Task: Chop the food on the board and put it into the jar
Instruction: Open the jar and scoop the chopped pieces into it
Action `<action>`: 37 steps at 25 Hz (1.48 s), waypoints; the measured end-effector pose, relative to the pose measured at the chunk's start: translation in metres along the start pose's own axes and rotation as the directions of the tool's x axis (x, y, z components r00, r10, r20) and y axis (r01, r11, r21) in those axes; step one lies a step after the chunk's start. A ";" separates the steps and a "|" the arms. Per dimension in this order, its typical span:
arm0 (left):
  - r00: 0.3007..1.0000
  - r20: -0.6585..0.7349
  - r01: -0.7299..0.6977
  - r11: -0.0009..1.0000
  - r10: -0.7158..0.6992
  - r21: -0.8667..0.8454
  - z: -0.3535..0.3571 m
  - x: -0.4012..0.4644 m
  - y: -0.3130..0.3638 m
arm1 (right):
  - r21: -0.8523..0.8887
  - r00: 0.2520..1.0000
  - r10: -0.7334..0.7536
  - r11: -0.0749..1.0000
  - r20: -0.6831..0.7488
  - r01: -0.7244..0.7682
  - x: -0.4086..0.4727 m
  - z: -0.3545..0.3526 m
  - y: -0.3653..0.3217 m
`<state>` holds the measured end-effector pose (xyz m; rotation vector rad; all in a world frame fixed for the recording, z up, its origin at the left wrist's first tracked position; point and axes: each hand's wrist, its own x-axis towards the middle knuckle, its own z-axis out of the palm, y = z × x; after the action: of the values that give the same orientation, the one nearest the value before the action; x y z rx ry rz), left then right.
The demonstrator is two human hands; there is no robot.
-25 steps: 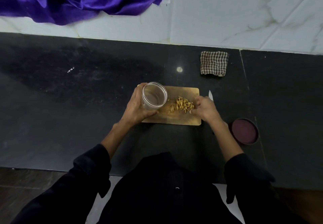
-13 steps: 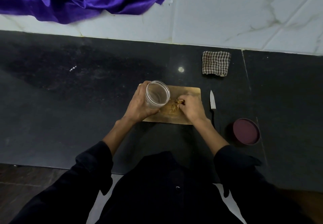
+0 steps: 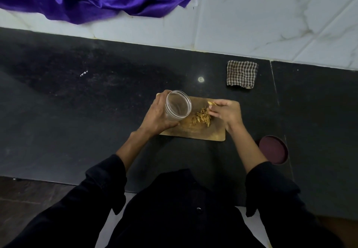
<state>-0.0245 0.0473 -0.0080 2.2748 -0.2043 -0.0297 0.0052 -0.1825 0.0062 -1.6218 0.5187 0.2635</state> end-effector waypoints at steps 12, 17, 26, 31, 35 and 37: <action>1.000 0.000 -0.016 1.000 0.016 -0.005 -0.002 -0.001 0.001 | -0.317 0.928 -0.268 0.884 0.258 0.344 -0.015 0.065 -0.035; 1.000 0.001 -0.006 1.000 0.006 -0.012 -0.002 -0.002 0.001 | -0.511 0.962 -0.248 0.816 0.113 0.270 0.002 0.011 -0.016; 1.000 0.001 0.015 1.000 -0.015 -0.022 -0.003 -0.003 0.006 | -0.869 0.896 -0.270 0.261 0.353 0.421 0.006 0.028 0.048; 1.000 0.001 0.007 1.000 -0.007 -0.015 -0.003 -0.003 0.005 | -0.845 0.809 -0.496 0.242 0.315 0.477 0.010 0.023 0.051; 1.000 -0.002 0.016 1.000 -0.016 -0.017 -0.003 -0.003 0.005 | -0.700 0.846 -0.522 0.564 0.110 0.439 0.009 0.013 0.034; 1.000 -0.005 0.006 1.000 -0.007 -0.022 -0.003 -0.003 0.004 | -0.457 0.926 -0.375 0.831 -0.039 0.317 0.008 0.010 0.022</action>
<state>-0.0282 0.0474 -0.0030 2.2534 -0.1928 -0.0293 0.0025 -0.1754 -0.0182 -2.1577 0.2547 -0.0022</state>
